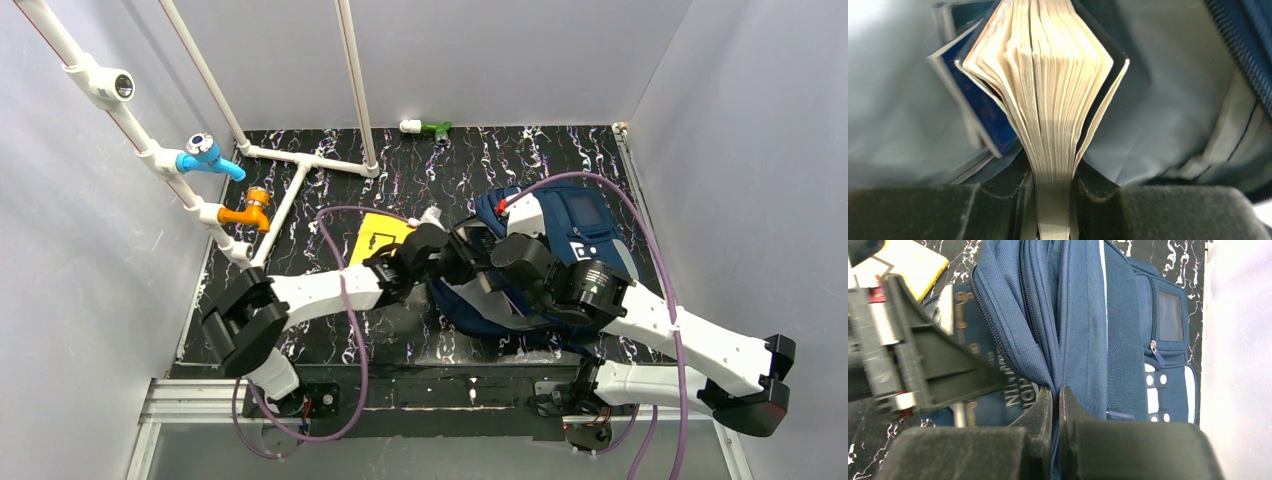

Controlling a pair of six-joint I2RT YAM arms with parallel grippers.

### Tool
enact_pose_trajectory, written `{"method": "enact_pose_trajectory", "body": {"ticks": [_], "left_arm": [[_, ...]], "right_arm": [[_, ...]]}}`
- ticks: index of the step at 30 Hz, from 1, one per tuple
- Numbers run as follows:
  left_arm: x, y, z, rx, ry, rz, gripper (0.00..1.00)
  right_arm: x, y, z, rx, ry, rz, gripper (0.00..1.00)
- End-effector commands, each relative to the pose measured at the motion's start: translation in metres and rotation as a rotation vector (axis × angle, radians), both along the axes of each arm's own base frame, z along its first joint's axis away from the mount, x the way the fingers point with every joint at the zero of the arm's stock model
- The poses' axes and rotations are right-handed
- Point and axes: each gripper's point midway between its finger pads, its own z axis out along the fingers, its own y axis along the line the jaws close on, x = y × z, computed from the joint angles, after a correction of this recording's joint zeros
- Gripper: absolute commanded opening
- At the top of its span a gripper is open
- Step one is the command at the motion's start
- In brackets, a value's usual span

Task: Pack the student bag
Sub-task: Place the book in the student bag.

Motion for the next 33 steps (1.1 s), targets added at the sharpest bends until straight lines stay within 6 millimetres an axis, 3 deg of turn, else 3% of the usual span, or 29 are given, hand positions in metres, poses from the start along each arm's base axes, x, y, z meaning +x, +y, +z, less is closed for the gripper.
{"method": "enact_pose_trajectory", "body": {"ticks": [1,5,11,12,13,15,17,23,26,33], "left_arm": [[0.003,-0.056,0.075,-0.227,-0.136,-0.118,0.0],[0.012,-0.084,0.031,-0.181,-0.068,-0.131,0.0],[0.021,-0.107,-0.009,-0.14,-0.008,-0.136,0.0],[0.02,-0.107,-0.015,-0.137,0.02,-0.131,0.04],[0.018,-0.107,-0.02,-0.132,0.038,-0.133,0.16],[0.014,-0.102,-0.029,-0.1,0.059,-0.136,0.43],[0.009,-0.093,-0.036,-0.047,0.063,-0.14,0.55],[-0.006,-0.067,-0.043,0.066,0.076,-0.169,0.68],[-0.01,-0.057,-0.038,0.15,0.049,-0.201,0.82],[-0.022,-0.017,-0.037,0.321,0.063,-0.199,0.86]], "right_arm": [[0.009,0.009,0.053,0.21,-0.129,-0.025,0.01],[0.008,0.004,0.058,0.22,-0.141,-0.027,0.01],[0.007,0.006,0.054,0.22,-0.13,-0.015,0.01],[0.007,0.006,0.054,0.219,-0.129,-0.016,0.01],[0.007,0.006,0.053,0.218,-0.129,-0.016,0.01],[0.007,0.004,0.053,0.213,-0.129,-0.019,0.01],[0.006,0.002,0.052,0.208,-0.129,-0.022,0.01],[0.005,-0.003,0.051,0.199,-0.13,-0.03,0.01],[0.005,-0.002,0.051,0.194,-0.126,-0.03,0.01],[0.005,-0.001,0.046,0.168,-0.105,-0.032,0.01]]}}
